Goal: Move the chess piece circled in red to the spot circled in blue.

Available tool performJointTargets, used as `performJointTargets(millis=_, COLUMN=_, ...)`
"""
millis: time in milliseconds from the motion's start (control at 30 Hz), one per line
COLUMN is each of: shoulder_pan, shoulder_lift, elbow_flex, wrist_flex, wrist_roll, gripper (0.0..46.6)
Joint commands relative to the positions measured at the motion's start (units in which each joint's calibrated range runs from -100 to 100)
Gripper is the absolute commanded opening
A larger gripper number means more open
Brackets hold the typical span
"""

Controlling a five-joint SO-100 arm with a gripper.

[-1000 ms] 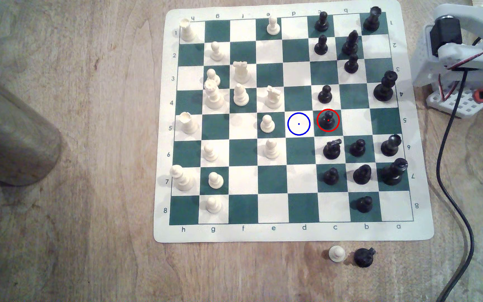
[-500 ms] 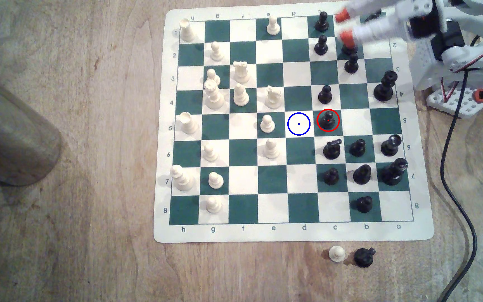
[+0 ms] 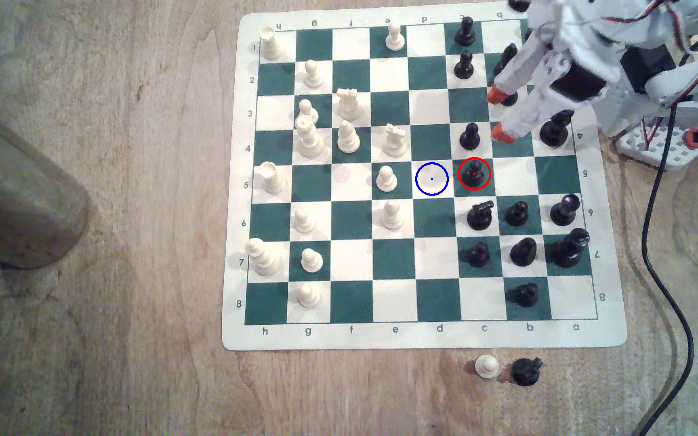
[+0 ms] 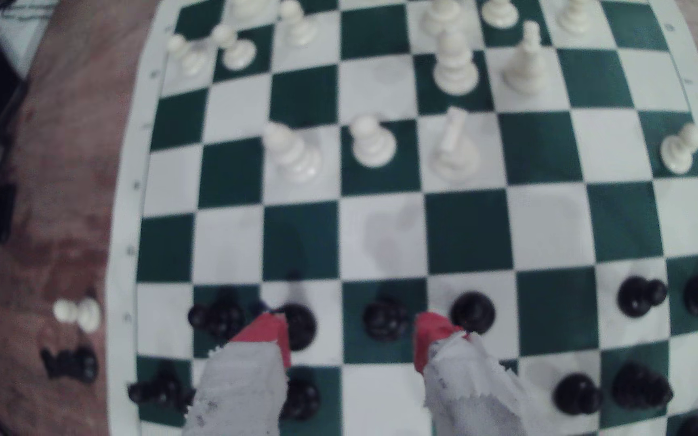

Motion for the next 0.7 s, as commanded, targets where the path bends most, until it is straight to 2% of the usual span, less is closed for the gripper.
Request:
performJointTargets(millis=0, shoulder_pan=-1.8, shoulder_lift=3.5, elbow_flex=-3.4, wrist_flex=-1.8, wrist_roll=0.0, gripper=13.6)
performJointTargets(millis=133, shoulder_pan=-1.9, shoulder_lift=8.5, elbow_flex=-2.4, wrist_flex=-4.3, wrist_roll=-0.2, gripper=13.1)
performJointTargets(millis=300, shoulder_pan=-2.7, shoulder_lift=14.3, elbow_flex=-3.3, wrist_flex=-6.2, wrist_roll=-1.0, gripper=15.9)
performJointTargets(millis=500, shoulder_pan=-3.7, shoulder_lift=18.2, elbow_flex=-4.1, wrist_flex=-7.0, wrist_roll=-1.8, gripper=12.3)
performJointTargets(millis=667, shoulder_pan=-5.2, shoulder_lift=22.1, elbow_flex=-5.7, wrist_flex=-8.2, wrist_roll=-2.7, gripper=11.9)
